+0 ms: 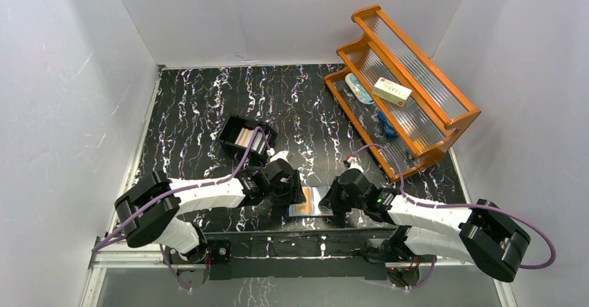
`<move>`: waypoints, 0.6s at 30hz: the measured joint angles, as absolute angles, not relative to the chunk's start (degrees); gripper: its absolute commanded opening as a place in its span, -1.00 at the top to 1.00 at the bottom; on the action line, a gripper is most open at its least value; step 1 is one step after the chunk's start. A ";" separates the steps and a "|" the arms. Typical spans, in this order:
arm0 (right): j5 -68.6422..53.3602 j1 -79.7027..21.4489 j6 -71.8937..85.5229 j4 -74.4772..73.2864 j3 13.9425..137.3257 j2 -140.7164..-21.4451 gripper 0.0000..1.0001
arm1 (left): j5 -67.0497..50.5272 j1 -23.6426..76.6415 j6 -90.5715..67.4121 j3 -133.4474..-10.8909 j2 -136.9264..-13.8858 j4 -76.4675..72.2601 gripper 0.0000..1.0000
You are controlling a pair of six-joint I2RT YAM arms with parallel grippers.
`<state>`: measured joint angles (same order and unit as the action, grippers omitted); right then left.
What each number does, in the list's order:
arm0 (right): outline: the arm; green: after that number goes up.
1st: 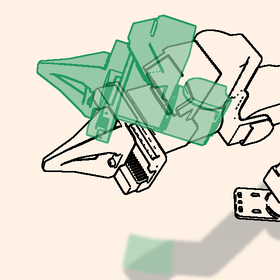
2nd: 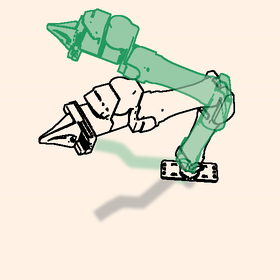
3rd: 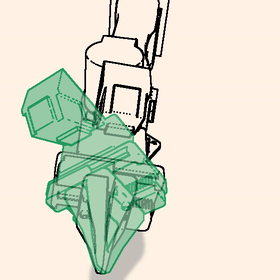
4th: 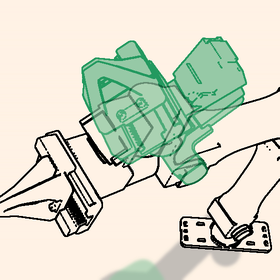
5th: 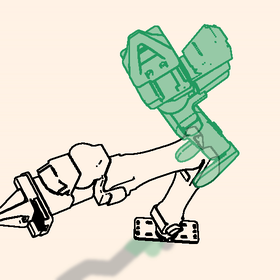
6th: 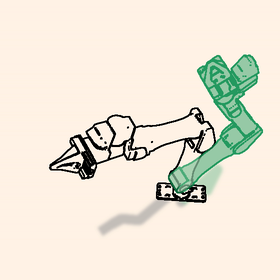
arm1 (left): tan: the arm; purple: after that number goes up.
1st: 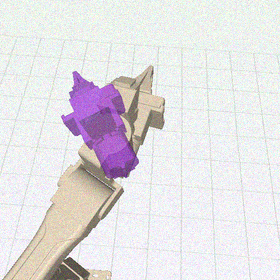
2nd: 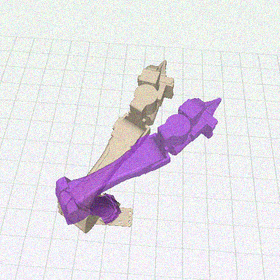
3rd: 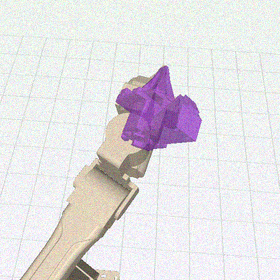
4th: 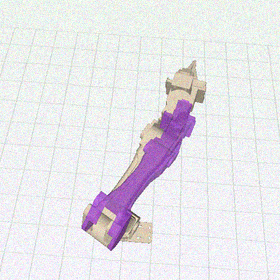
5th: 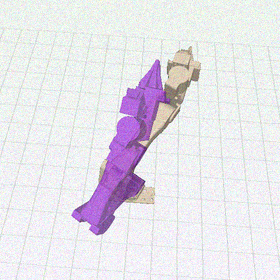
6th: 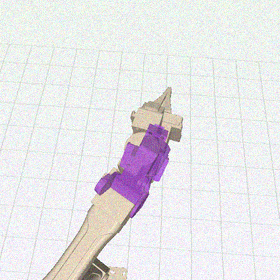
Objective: Put the credit cards into the card holder
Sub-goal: Insert the credit card into the card holder.
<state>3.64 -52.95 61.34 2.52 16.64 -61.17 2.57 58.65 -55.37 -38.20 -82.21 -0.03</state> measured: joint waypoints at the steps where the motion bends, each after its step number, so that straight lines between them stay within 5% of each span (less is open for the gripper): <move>1: 3.64 -52.95 61.34 2.57 16.62 -61.17 0.60 | 2.57 58.63 -55.46 -38.20 -82.21 -0.01 -0.04; 18: 3.25 -52.93 61.52 4.10 16.38 -61.84 0.60 | 1.39 58.63 -55.72 -39.16 -83.05 -1.45 -0.04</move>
<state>3.25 -52.93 61.52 4.10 16.38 -61.84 1.39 58.63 -55.72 -39.16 -83.05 -1.45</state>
